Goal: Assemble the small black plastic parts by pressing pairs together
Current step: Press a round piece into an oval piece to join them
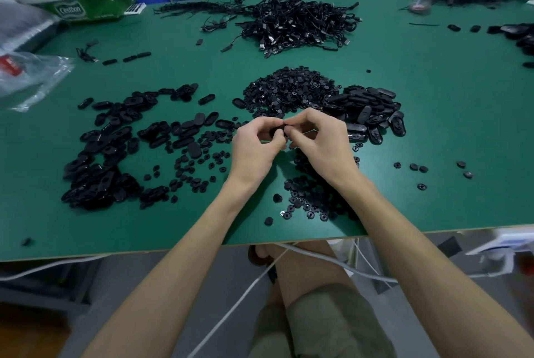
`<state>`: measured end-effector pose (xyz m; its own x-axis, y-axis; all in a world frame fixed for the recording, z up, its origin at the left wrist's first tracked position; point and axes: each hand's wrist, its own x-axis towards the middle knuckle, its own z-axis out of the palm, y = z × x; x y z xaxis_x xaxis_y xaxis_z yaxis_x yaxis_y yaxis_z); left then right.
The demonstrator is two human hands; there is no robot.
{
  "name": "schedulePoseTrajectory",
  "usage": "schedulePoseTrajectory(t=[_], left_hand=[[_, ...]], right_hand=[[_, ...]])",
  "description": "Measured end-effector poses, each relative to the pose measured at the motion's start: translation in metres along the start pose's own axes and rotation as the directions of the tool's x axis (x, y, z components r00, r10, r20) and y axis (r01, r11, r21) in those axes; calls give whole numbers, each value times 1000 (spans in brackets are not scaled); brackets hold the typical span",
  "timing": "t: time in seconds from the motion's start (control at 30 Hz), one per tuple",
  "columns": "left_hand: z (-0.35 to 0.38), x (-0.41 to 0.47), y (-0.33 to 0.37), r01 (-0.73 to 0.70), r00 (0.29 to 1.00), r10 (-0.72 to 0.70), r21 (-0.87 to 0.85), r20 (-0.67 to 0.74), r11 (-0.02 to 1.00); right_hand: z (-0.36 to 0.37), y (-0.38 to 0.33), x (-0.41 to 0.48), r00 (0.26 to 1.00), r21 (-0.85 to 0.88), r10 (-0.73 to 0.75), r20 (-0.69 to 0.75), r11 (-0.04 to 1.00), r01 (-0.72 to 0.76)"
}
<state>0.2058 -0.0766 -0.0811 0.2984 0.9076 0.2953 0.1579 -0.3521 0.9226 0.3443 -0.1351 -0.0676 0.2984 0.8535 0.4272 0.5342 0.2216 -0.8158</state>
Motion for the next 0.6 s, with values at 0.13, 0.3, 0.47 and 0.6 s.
schedulePoseTrajectory(t=[0.13, 0.3, 0.47, 0.6], left_hand=[[1, -1, 1, 1, 1000, 0, 54, -17, 999], [-2, -1, 2, 38, 999, -38, 25, 0, 999], [-7, -1, 2, 76, 997, -73, -131, 31, 989], [-6, -1, 2, 79, 997, -75, -177, 30, 981]], right_hand=[[2, -1, -1, 1000, -15, -11, 8, 1000, 11], [4, -2, -1, 999, -88, -38, 2, 995, 38], [0, -1, 0, 1000, -31, -13, 0, 999, 13], [0, 1, 1, 999, -35, -27, -17, 999, 26]])
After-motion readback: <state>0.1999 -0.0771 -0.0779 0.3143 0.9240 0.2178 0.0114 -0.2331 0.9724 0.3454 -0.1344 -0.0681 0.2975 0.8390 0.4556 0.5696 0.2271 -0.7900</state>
